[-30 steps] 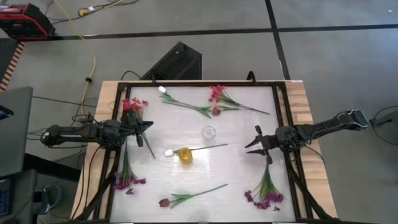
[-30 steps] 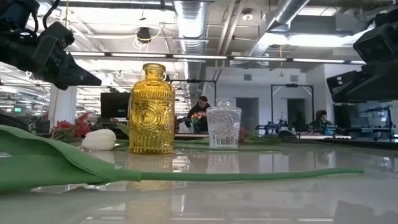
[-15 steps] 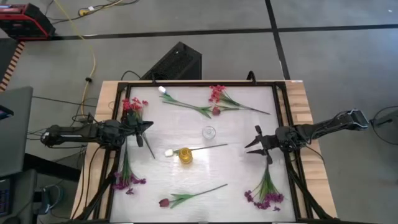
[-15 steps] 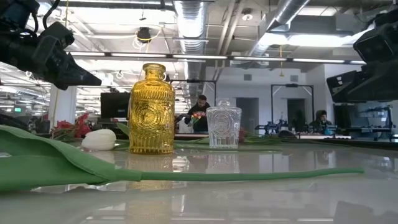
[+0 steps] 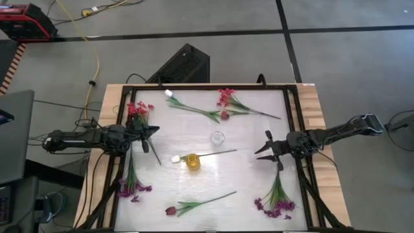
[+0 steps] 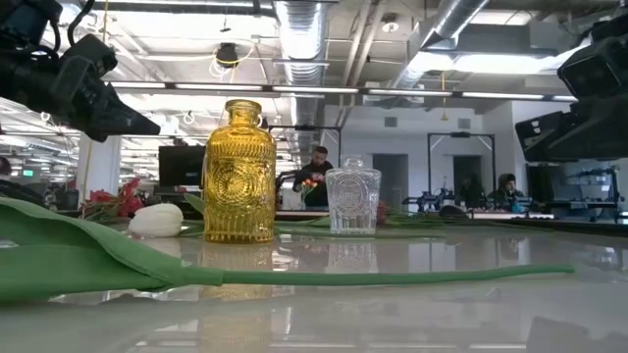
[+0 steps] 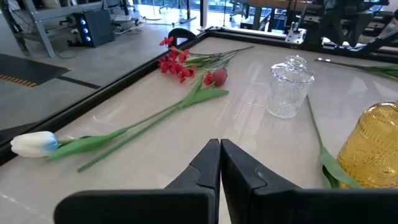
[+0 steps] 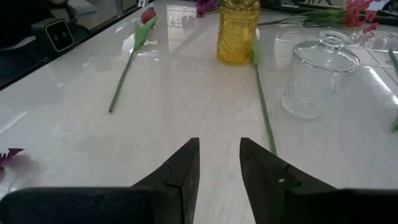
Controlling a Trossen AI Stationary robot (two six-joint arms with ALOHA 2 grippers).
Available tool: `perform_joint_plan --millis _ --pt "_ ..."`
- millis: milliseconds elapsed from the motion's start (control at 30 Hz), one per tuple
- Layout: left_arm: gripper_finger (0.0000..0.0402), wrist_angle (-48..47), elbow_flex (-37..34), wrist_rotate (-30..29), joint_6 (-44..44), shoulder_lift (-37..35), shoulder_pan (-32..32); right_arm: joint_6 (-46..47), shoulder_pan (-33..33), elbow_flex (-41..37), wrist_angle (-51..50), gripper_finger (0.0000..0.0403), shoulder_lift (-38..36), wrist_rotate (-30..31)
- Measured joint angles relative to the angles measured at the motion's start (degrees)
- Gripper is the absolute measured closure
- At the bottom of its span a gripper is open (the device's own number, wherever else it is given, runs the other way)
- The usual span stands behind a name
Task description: Sort flowers into vase by color
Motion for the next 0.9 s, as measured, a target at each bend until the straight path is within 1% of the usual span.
perform_joint_plan --millis 367,567,767,800,900 --pt "0.0401 0.0 0.0 0.0 0.1 0.0 0.0 0.0 0.0 0.0 0.0 0.0262 0.0 0.0" --pt "0.0401 0.0 0.0 -0.1 6.9 0.0 0.0 0.0 0.0 0.0 0.0 0.0262 0.0 0.0" --pt "0.0401 0.0 0.0 -0.2 9.0 0.0 0.0 0.0 0.0 0.0 0.0 0.0262 0.0 0.0" --pt "0.0401 0.0 0.0 0.0 7.7 0.0 0.0 0.0 0.0 0.0 0.0 0.0262 0.0 0.0" --pt "0.0401 0.1 0.0 2.5 -2.4 0.0 0.0 0.0 0.0 0.0 0.0 0.0262 0.0 0.0"
